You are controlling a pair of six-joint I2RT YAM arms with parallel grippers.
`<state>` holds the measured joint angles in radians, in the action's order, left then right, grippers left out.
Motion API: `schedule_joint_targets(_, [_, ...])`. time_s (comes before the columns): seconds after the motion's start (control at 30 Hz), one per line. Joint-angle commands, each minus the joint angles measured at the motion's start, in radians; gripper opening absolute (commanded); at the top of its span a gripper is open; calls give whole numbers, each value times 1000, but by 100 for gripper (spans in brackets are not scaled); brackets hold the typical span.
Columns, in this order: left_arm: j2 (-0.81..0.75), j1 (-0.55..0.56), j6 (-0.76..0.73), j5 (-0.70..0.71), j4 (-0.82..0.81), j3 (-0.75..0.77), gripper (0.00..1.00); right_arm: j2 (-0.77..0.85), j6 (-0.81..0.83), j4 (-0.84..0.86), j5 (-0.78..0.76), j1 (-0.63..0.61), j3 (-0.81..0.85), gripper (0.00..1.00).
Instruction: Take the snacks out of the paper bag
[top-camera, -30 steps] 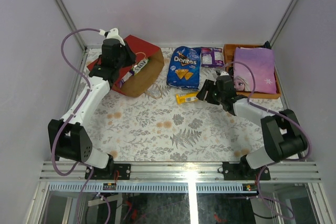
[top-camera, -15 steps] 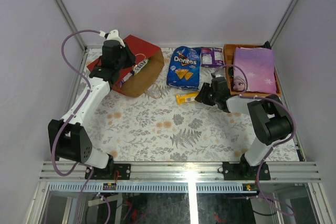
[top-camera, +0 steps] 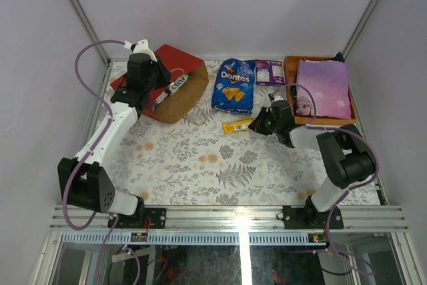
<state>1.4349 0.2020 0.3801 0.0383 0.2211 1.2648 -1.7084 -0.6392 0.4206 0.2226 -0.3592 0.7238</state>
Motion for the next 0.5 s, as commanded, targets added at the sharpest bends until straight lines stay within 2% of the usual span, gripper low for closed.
schedule_joint_targets(0.0, [-77,-1,-2,17,-37,-40,21,201,-13,39,22,-6,-83,0])
schedule_joint_targets(0.27, [-129,-2,11,-1,-56,-87,21,530,44,-141,-148,5,-172,0])
schedule_joint_targets(0.47, [-152,-1,2,10,-80,-115,21,594,106,-262,-220,54,-129,0])
